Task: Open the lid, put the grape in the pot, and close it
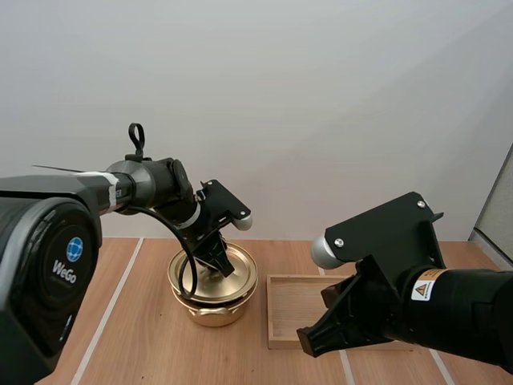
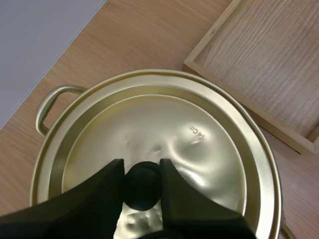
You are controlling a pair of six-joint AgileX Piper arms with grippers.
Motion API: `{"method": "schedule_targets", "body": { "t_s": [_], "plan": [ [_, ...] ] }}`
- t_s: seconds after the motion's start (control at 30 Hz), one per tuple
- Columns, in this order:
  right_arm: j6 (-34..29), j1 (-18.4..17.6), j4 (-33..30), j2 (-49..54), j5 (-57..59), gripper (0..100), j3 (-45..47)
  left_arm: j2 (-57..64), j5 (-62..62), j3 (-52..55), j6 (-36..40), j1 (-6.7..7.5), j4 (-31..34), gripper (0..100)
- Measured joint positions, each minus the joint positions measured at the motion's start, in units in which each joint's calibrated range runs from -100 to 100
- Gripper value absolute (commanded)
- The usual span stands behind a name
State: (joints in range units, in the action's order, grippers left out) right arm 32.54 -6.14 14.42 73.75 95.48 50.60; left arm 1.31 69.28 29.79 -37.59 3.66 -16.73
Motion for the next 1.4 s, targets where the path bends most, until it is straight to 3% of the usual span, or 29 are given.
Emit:
{"method": "schedule_targets", "body": {
  "t_s": [0.93,1.03,1.1,1.2,1.23,1.3,1.4],
  "plan": [
    [0.00,0.00,1.06,0.00,0.00,0,0.00,0.00,-5.67,3.14,0.00,0.00,-1.37,2],
    [0.00,0.00,1.06,0.00,0.00,0,0.00,0.00,-5.25,3.14,0.00,0.00,-1.37,17],
    [0.00,0.00,1.17,0.00,0.00,0,0.00,0.00,-4.51,3.14,0.00,0.00,-1.37,33],
    [0.00,0.00,1.17,0.00,0.00,0,0.00,0.00,-4.10,3.14,0.00,0.00,-1.37,62],
    [0.00,0.00,1.17,0.00,0.00,0,0.00,0.00,-3.20,3.14,0.00,0.00,-1.47,80],
    [0.00,0.00,1.17,0.00,0.00,0,0.00,0.00,-2.42,3.14,0.00,0.00,-1.47,100],
    [0.00,0.00,1.28,0.00,0.00,0,0.00,0.24,-1.26,3.14,0.16,0.00,-1.47,100]
  ]
}}
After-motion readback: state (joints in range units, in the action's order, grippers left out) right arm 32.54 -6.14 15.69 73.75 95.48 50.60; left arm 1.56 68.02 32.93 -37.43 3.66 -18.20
